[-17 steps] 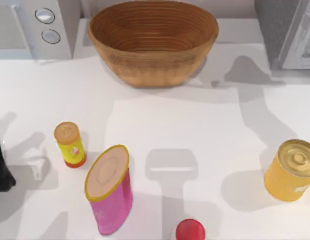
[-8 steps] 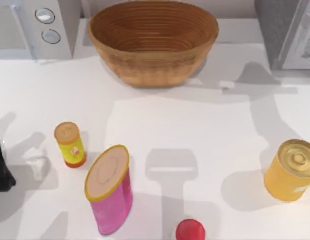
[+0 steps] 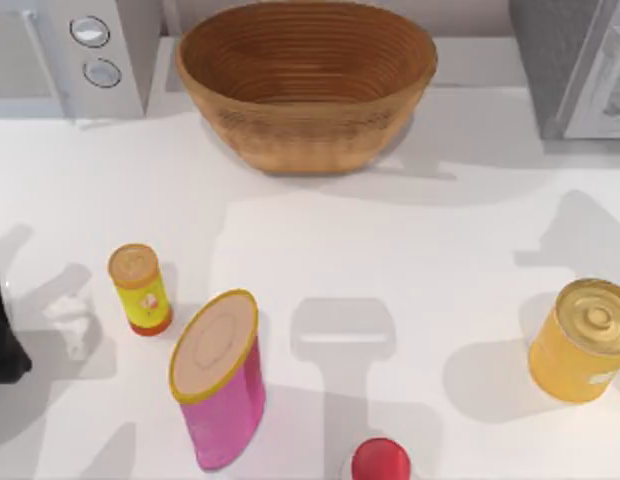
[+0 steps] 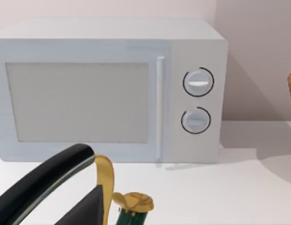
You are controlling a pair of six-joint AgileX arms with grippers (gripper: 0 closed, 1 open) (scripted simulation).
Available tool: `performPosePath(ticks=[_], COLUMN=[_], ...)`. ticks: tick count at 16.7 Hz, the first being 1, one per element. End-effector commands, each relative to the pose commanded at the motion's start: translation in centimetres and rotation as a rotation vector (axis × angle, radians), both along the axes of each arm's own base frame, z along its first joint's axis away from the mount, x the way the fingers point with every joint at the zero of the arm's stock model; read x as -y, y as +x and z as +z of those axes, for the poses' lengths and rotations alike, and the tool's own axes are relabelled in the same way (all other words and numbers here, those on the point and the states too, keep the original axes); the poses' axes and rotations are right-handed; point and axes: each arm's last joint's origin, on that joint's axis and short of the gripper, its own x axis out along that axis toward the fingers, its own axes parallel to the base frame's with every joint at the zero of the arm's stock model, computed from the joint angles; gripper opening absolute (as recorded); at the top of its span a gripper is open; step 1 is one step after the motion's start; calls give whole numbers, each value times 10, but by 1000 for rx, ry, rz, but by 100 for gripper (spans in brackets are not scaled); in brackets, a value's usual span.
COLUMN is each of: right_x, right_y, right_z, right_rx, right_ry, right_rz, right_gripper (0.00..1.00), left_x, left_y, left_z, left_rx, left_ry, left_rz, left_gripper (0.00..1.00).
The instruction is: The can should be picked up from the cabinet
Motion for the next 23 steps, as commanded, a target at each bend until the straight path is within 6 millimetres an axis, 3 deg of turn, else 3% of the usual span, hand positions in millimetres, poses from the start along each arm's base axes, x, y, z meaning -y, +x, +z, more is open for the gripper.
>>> performPosePath(ticks=[6,10,13,20,23], right_x=[27,35,38,38,40], right_y=[-21,-24,-24,-24,-21], right_z=[-140,-198,-214,-215,-214], right_rx=[-5,28,49,31,-58], right_ry=[14,18,18,11,-70], right_rz=[4,9,10,14,33], right_gripper=[0,0,0,0,0], left_x=[0,0,0,0,0], left_y=[0,0,0,0,0], left_z=[0,0,0,0,0], left_rx=[0,0,0,0,0], left_ry=[0,0,0,0,0], left_rz=[0,0,0,0,0], left_gripper=[100,100,100,100,100])
